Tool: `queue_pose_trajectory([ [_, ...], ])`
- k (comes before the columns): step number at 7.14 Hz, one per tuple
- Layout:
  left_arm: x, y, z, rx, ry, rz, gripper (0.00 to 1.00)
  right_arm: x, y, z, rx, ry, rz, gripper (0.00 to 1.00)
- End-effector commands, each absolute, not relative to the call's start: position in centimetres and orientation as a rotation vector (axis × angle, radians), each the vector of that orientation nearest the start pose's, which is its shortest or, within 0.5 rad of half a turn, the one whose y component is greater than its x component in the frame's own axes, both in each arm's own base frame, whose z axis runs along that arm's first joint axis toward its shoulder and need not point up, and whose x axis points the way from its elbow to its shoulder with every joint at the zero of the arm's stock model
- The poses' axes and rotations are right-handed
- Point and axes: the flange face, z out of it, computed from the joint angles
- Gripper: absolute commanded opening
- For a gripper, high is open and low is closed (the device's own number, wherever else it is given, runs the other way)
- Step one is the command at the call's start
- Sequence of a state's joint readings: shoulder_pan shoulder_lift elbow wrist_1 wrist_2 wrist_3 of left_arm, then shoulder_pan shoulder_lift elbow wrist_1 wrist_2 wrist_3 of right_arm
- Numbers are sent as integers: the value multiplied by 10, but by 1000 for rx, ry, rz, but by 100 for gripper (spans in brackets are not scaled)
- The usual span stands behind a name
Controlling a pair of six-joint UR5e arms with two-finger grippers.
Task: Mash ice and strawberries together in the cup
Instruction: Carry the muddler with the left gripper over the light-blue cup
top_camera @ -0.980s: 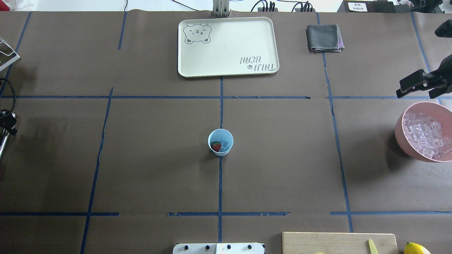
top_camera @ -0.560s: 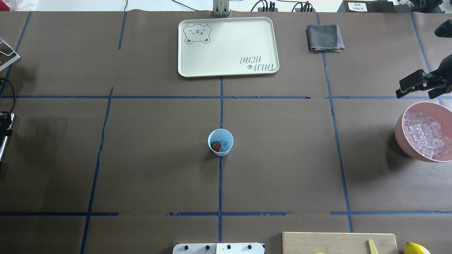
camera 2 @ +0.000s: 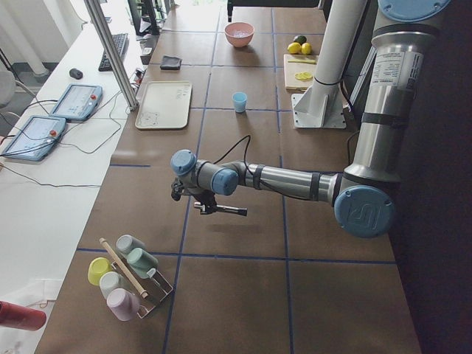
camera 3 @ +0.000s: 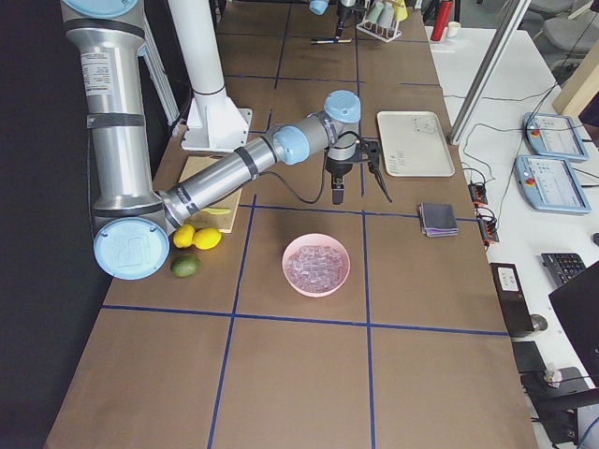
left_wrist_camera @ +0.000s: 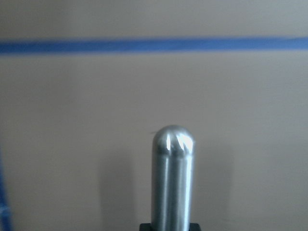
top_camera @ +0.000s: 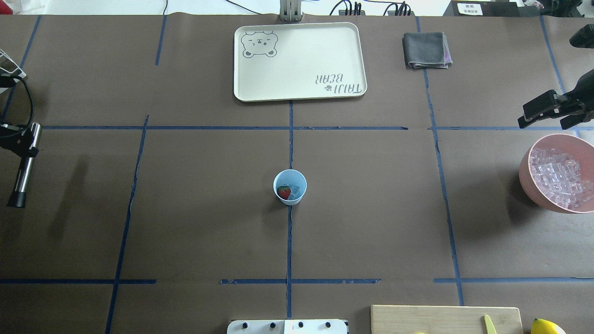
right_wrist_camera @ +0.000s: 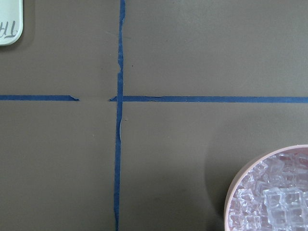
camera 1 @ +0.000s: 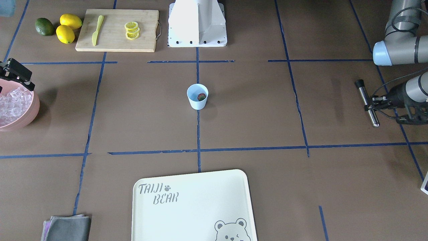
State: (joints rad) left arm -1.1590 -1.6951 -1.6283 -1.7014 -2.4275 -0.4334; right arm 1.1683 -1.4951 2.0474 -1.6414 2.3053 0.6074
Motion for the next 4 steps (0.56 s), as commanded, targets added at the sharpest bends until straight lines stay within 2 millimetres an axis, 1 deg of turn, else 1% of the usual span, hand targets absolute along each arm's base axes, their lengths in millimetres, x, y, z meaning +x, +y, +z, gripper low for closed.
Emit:
queue_pose_trajectory([
  [1, 187, -529, 377, 69, 1001, 28, 0, -130, -476, 400, 53, -851, 17, 99],
  [2, 215, -508, 329, 137, 1030, 110, 0, -130, -477, 401, 51, -850, 17, 99],
  [3, 229, -484, 294, 225, 1030, 169, 1, -129, -476, 400, 53, -851, 18, 99],
  [4, 257, -473, 248, 334, 1034, 227, 1, -129, -477, 401, 52, -850, 19, 99],
])
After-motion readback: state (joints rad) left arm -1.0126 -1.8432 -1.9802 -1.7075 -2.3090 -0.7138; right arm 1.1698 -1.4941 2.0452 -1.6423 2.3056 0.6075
